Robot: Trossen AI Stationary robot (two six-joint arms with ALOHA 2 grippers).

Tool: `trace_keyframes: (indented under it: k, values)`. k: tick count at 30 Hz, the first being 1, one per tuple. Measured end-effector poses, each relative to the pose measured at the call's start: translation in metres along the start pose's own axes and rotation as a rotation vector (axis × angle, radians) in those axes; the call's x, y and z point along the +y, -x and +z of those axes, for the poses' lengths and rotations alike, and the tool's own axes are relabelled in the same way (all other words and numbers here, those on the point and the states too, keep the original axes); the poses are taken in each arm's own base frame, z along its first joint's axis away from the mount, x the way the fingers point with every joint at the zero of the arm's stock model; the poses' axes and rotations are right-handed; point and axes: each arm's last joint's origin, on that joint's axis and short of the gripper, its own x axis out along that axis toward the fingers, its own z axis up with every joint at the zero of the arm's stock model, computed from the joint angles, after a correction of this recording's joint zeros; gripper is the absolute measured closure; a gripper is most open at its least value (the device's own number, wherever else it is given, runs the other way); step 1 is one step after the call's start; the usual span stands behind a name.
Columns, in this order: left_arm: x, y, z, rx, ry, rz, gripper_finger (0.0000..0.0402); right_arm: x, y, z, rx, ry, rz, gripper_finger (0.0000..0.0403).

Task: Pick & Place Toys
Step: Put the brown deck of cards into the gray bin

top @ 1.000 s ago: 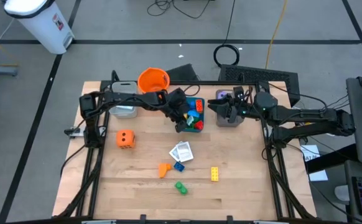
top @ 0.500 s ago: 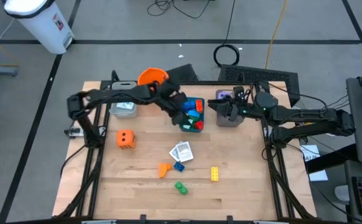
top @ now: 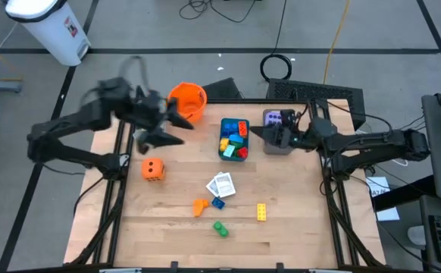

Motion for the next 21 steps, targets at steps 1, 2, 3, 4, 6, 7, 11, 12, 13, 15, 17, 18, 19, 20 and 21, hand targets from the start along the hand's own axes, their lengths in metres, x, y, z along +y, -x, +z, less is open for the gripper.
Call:
trace_keyframes:
  k: [1, 2, 3, 4, 6, 7, 11, 12, 13, 15, 17, 18, 19, 20, 21]
  values:
    - [-0.007, 0.007, 0.003, -0.025, -0.019, 0.013, 0.0130, 0.002, -0.002, -0.003, -0.017, -0.001, 0.022, 0.0181]
    - [-0.014, 0.013, 0.005, -0.047, -0.033, 0.023, 0.0130, 0.004, -0.004, -0.006, -0.030, 0.001, 0.042, 0.0181]
    - [-0.019, 0.018, 0.005, -0.061, -0.042, 0.033, 0.0130, 0.006, -0.006, -0.010, -0.042, 0.005, 0.061, 0.0181]
    - [-0.025, 0.022, 0.005, -0.072, -0.056, 0.039, 0.0130, 0.007, -0.008, -0.014, -0.050, 0.011, 0.079, 0.0181]
    - [-0.034, 0.028, 0.002, -0.092, -0.080, 0.043, 0.0130, 0.010, -0.012, -0.022, -0.066, 0.019, 0.109, 0.0181]
    - [-0.036, 0.029, -0.001, -0.098, -0.080, 0.057, 0.0130, 0.011, -0.013, -0.026, -0.072, 0.023, 0.117, 0.0181]
    - [-0.037, 0.018, -0.025, -0.131, -0.008, 0.084, 0.0130, 0.012, -0.018, -0.043, -0.077, 0.033, 0.128, 0.0181]
    - [-0.037, 0.013, -0.032, -0.143, 0.019, 0.080, 0.0130, 0.012, -0.019, -0.048, -0.070, 0.029, 0.130, 0.0181]
    - [-0.037, 0.008, -0.040, -0.155, 0.046, 0.069, 0.0130, 0.012, -0.019, -0.052, -0.065, 0.024, 0.133, 0.0181]
    - [-0.038, -0.004, -0.058, -0.174, 0.090, 0.042, 0.0130, 0.013, -0.020, -0.061, -0.046, 0.016, 0.137, 0.0181]
    - [-0.041, -0.018, -0.070, -0.241, 0.118, 0.028, 0.0130, 0.015, -0.019, -0.070, -0.020, 0.020, 0.147, 0.0181]
    - [-0.042, -0.024, -0.078, -0.260, 0.135, 0.041, 0.0130, 0.017, -0.019, -0.074, -0.007, 0.020, 0.153, 0.0181]
    - [-0.044, -0.030, -0.086, -0.262, 0.154, 0.059, 0.0130, 0.018, -0.018, -0.077, 0.003, 0.017, 0.161, 0.0181]
    - [-0.046, -0.036, -0.093, -0.260, 0.168, 0.080, 0.0130, 0.020, -0.017, -0.080, 0.014, 0.013, 0.169, 0.0181]
    - [-0.050, -0.042, -0.099, -0.248, 0.182, 0.098, 0.0130, 0.022, -0.016, -0.084, 0.028, 0.008, 0.177, 0.0181]
